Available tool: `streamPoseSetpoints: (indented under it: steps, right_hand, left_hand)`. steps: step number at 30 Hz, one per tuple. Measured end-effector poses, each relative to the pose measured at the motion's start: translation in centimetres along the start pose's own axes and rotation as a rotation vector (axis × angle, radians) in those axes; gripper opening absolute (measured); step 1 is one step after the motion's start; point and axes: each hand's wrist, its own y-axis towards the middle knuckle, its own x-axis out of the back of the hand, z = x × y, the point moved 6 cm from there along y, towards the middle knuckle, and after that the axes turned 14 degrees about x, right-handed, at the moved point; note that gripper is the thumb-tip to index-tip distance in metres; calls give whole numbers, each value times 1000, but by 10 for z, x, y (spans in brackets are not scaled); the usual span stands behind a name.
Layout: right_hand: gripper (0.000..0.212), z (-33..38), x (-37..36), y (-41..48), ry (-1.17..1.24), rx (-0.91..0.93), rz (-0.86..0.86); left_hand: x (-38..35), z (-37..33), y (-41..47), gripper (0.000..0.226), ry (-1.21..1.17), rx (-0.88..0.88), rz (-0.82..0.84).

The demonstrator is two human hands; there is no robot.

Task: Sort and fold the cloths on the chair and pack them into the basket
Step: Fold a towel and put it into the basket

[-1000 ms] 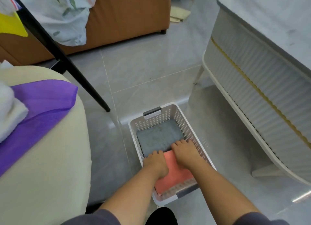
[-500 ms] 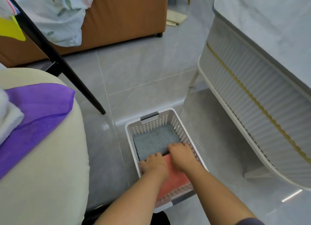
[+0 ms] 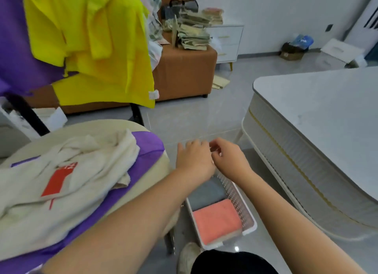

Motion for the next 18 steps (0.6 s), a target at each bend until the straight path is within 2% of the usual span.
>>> streamPoseSetpoints:
  steps: [3,6,13,18]
  right_hand:
    - [31,68,15,4,72,95,-30]
    - [29,129,8,6,115,189,-28]
    - [31,239,-47,7,148,272,108]
    - [33,269,-91,7,42,289,214]
  left_hand:
    - [55,52,-22,36,-38,-34,-164]
    - [86,122,-41,33,-65,53,-237]
    - [105,257,-81,33,-146,210,-250]
    - [88,308,-98,29,-200,269,-192]
